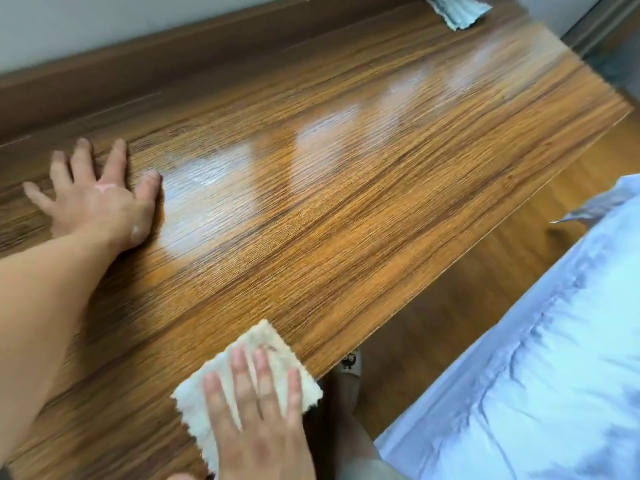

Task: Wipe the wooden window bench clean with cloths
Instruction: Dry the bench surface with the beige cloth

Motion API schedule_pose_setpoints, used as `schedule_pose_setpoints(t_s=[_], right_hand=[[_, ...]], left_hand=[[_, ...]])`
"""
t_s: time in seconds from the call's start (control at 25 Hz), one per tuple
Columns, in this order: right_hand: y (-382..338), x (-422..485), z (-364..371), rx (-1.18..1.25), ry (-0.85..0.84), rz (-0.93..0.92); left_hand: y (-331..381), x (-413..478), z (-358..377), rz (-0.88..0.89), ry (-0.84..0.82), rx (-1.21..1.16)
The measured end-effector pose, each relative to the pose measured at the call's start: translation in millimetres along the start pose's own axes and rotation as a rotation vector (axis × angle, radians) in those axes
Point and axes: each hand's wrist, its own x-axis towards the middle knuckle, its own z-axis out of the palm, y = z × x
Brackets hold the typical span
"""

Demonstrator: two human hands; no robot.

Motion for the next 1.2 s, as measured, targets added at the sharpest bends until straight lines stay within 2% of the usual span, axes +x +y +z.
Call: schedule_pose_setpoints(t_s=[0.08, 0.16, 0.2, 0.28, 0.36, 0.44, 0.52, 0.64, 0.72, 0.8, 0.92, 0.96, 1.0, 1.08, 1.12, 1.2], right_hand=[[12.4, 21.5, -8.1, 0.060, -0.023, -0.239], [56.8, 78.8, -35.4, -0.028, -0.061, -0.332], [83.4, 120.5, -53.6, -0.065, -0.073, -0.246], [121.9, 209.6, -85.1, -0.069, -0.066, 0.064], [121.2, 258.3, -98.9, 0.046, -0.043, 0.312], [83.6, 249.5, -80.1, 0.030, 0.034, 0.308], [24.0, 192.9, -53.3, 0.011, 0.093, 0.104], [-30.6, 111.5, -33.7, 0.218, 0.069, -0.232], [-34.7, 93.0, -40.1, 0.401, 0.039, -0.315], [-29.1, 108.2, -77.5, 0.713, 0.003, -0.155], [13.0, 153.0, -128.8, 1.070, -0.319, 0.140], [32.3, 167.3, -135.0, 1.030, -0.322, 0.193], [49.7, 178.5, -139.2, 0.897, -0.236, 0.238], [66.6, 188.5, -131.5, 0.442, 0.062, 0.256], [64.4, 186.2, -121.4, 0.295, 0.147, 0.178], [39.0, 168.1, -93.2, 0.113, 0.083, -0.013]], left_hand=[[5.3, -2.9, -8.3, 0.017, -0.035, -0.004], [-7.3, 1.1, -16.4, 0.075, -0.078, 0.029], [-18.2, 3.2, -19.5, 0.127, -0.099, 0.053], [-38.5, 2.8, -23.0, 0.228, -0.126, 0.064], [-50.0, -0.3, -21.4, 0.278, -0.088, 0.070], [-51.9, -5.1, -17.8, 0.290, -0.045, 0.091], [-51.1, -6.8, -17.4, 0.284, -0.032, 0.086], [-47.6, -4.9, -18.8, 0.272, -0.023, 0.078], [-45.3, -4.6, -20.3, 0.280, -0.032, 0.082], [-45.0, -4.8, -20.3, 0.280, -0.029, 0.081], [-46.9, -5.0, -20.5, 0.267, -0.028, 0.082], [-46.4, -5.4, -21.1, 0.266, -0.035, 0.081], [-45.4, -6.0, -22.0, 0.267, -0.044, 0.080], [-44.2, -6.3, -23.5, 0.265, -0.049, 0.082], [-44.1, -6.3, -23.4, 0.263, -0.048, 0.083], [-44.5, -6.2, -23.6, 0.263, -0.051, 0.090]])
